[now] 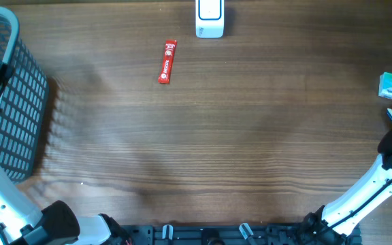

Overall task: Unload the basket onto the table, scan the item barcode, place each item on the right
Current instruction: 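Carry the tissue pack right and drop it on the item pile, then move the right gripper over the red Nescafe stick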

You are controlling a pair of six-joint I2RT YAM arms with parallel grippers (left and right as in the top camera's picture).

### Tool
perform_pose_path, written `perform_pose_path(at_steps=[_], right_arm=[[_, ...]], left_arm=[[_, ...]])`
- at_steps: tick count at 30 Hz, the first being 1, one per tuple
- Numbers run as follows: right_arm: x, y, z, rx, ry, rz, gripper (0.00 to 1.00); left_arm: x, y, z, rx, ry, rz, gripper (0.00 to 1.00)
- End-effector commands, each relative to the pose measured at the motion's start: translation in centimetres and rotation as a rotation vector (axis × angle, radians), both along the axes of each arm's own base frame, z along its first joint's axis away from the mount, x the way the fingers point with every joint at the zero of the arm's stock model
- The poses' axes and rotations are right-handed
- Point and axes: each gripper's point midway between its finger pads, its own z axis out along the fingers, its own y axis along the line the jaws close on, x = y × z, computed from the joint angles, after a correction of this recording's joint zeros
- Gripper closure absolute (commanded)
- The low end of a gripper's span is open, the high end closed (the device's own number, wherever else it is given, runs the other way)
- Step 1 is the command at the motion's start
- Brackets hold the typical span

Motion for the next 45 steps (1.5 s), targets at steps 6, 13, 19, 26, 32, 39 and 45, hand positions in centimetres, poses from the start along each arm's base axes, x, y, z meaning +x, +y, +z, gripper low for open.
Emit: perform_pose_path(at_steps=[6, 13, 19, 26, 32, 39, 45], right_arm=[[-0.1, 0.1, 3.8, -0.052, 0.021, 0.115, 0.01], [1.5, 4.0, 12.5, -0.021, -0.238, 0.200, 0.00], [7.0, 17.8, 21.2, 0.197, -0.597, 0.617, 0.00], [11.0, 38.3, 18.9, 0.363, -0.527, 1.034, 0.00], [12.4, 51.4, 11.8, 0.331, -0.385, 1.129, 0.00], [11.7, 61.9, 3.2, 0.328, -0.301, 1.199, 0.01], [10.9, 66.7, -0.5, 0.308, -0.312, 1.187, 0.11]], left_arm=[[0.0, 0.3, 0.0, 0.002, -0.002, 0.016, 0.00], [0.0, 0.3, 0.0, 0.002, -0.002, 0.016, 0.00], [0.0, 0.3, 0.0, 0.002, -0.002, 0.016, 0.00], [0.0, 0.3, 0.0, 0.002, -0.002, 0.017, 0.00], [0.0, 0.3, 0.0, 0.002, -0.002, 0.017, 0.00], [0.0, 0.3, 0.0, 0.002, -0.002, 0.017, 0.00], [0.0, 0.3, 0.0, 0.002, -0.002, 0.016, 0.00]])
